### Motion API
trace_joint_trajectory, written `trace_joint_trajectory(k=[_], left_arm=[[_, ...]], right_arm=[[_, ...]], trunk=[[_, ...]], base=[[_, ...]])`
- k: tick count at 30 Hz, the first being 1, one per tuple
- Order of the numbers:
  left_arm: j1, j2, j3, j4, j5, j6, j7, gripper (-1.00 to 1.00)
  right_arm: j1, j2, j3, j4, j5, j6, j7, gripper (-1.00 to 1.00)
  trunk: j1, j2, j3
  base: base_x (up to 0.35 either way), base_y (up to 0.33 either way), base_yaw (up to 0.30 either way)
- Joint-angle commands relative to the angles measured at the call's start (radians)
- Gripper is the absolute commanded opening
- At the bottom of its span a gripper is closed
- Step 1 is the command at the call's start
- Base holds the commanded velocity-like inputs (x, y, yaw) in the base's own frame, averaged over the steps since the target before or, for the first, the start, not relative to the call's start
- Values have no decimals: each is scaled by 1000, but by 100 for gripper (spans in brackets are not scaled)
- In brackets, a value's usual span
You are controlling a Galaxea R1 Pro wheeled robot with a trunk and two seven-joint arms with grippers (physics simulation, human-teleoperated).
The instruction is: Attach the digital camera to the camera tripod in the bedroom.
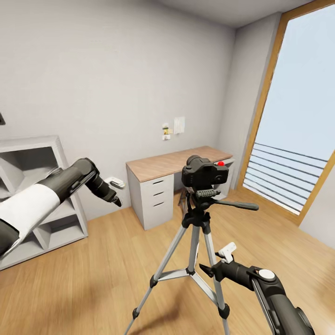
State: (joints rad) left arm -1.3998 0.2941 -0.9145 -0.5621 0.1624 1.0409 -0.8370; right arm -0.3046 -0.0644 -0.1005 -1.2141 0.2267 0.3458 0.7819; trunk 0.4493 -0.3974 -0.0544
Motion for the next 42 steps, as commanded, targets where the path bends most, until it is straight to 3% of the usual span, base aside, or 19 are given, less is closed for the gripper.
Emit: trace_joint_trajectory(k=[1,8,10,13,19,21,29,42], left_arm=[[22,4,22,0,15,6,34,100],[205,9,296,-10,37,0,133,100],[247,9,353,-12,36,-26,143,100],[287,10,405,-13,34,-86,151,100],[320,8,438,-15,31,-153,162,100],[329,5,439,-15,23,-164,192,100],[346,1,446,-15,20,-175,274,100],[350,-2,448,-15,23,-177,298,100]], right_arm=[[0,0,-2,-4,6,4,7,100],[13,-3,-1,-31,5,3,9,100],[16,-2,-1,-35,6,3,8,100],[18,0,-1,-38,9,3,8,100],[20,3,-1,-40,13,2,6,100],[20,4,-1,-40,13,2,6,100],[21,4,-1,-41,14,2,5,100],[21,5,-3,-43,13,2,5,100]], trunk=[[1,-3,-2],[1,-3,-2],[1,-3,-2],[1,-3,-2],[1,-3,-2],[1,-3,-2],[1,-3,-2],[1,-3,-2]], base=[[0,0,0],[0,0,0],[0,0,0],[0,0,0],[0,0,0],[-28,8,0],[-115,33,0],[-18,5,0]])
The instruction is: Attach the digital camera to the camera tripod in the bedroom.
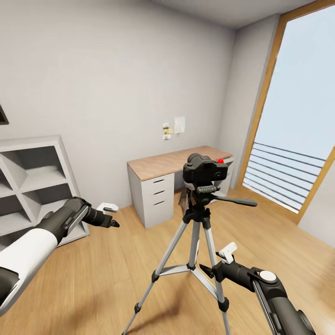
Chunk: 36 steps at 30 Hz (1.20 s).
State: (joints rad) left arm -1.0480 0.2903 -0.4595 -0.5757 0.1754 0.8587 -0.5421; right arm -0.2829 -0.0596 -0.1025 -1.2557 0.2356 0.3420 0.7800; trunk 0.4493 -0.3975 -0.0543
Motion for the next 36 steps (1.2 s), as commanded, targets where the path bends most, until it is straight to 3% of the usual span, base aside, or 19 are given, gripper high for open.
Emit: trace_joint_trajectory(k=[1,17,36], left_arm=[[-1,1,-7,-1,10,5,4,100],[10,-5,-7,-1,7,6,6,100],[23,-5,-6,1,7,6,7,100]], right_arm=[[-1,1,-1,-2,4,6,7,100],[21,-5,-4,-69,-4,7,8,100],[28,-8,-21,-93,-10,17,8,100]], trunk=[[1,-2,-2],[1,-2,-2],[1,-2,-2]], base=[[-3,1,0],[-18,0,0],[-301,0,0]])
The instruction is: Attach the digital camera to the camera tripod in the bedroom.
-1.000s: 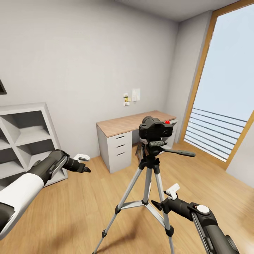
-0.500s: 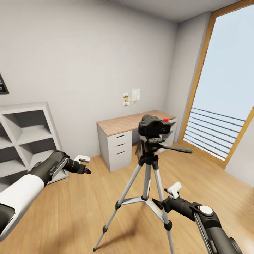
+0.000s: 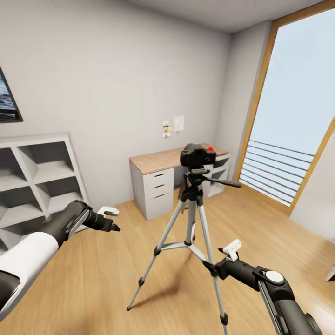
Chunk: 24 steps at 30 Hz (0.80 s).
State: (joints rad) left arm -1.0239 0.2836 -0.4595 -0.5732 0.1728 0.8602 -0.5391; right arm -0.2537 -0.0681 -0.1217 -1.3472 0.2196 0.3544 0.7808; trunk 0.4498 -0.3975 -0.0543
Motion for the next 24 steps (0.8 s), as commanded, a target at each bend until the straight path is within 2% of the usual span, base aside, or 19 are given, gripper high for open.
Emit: trace_joint_trajectory(k=[1,4,6,10,14,20,24], left_arm=[[3,1,-7,-1,11,5,4,100],[17,1,-3,-2,15,1,3,100],[38,0,13,-2,29,-2,-1,100],[116,-1,57,-2,91,-6,-1,100],[171,-2,72,-3,114,-10,4,100],[269,-2,86,-3,136,-18,8,100],[336,-4,104,-2,150,-87,8,100]], right_arm=[[-1,0,-9,-2,5,5,7,100],[-1,0,-27,-22,4,5,7,100],[5,0,-37,-62,5,7,7,100],[29,-2,-55,-101,9,16,5,100],[41,-4,-79,-106,13,20,3,100],[92,-6,-148,-46,22,21,-13,100],[111,-9,-184,49,41,17,-67,100]], trunk=[[0,-2,-2],[0,-2,-2],[0,-2,-2],[0,-2,-2],[0,-2,-2],[0,-2,-2],[0,-2,-2]], base=[[-245,0,0],[-159,0,0],[-72,0,0],[-33,0,0],[-14,0,0],[-5,0,0],[-2,0,0]])
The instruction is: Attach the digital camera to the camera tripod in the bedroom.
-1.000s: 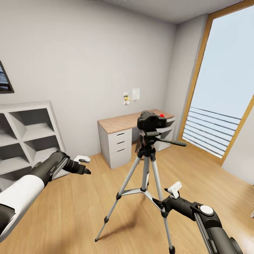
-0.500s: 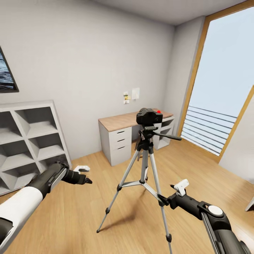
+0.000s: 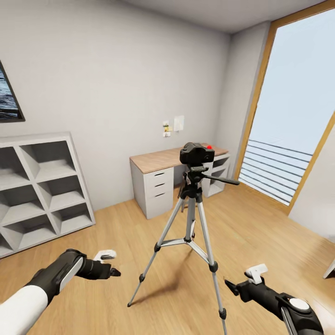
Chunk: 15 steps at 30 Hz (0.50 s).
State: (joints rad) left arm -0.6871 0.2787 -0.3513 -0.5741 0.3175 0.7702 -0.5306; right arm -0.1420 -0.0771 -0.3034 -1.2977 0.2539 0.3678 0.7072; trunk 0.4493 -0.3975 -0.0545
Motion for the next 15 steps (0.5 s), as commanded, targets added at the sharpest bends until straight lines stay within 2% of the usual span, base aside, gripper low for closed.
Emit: trace_joint_trajectory(k=[1,5,8,11,12,15], left_arm=[[17,-1,7,-1,13,-24,0,100],[82,-9,47,4,52,-116,-1,100],[110,-13,57,9,64,-144,0,100],[149,-18,67,25,73,-170,1,100],[149,-18,67,25,73,-170,1,100],[182,-21,72,52,77,-194,3,100]], right_arm=[[1,0,-7,23,14,3,-9,100],[7,-2,-21,125,44,1,-70,100],[9,-7,-25,202,53,1,-109,100],[10,-33,-27,355,60,-5,-184,100],[10,-33,-27,355,60,-5,-184,100],[7,-62,-28,529,62,-16,-262,100]], trunk=[[1,-2,-2],[1,-2,-2],[1,-2,-2],[1,-2,-2],[1,-2,-2],[1,-2,-2]], base=[[0,0,0],[0,0,0],[0,0,0],[0,0,0],[0,0,0],[0,0,0]])
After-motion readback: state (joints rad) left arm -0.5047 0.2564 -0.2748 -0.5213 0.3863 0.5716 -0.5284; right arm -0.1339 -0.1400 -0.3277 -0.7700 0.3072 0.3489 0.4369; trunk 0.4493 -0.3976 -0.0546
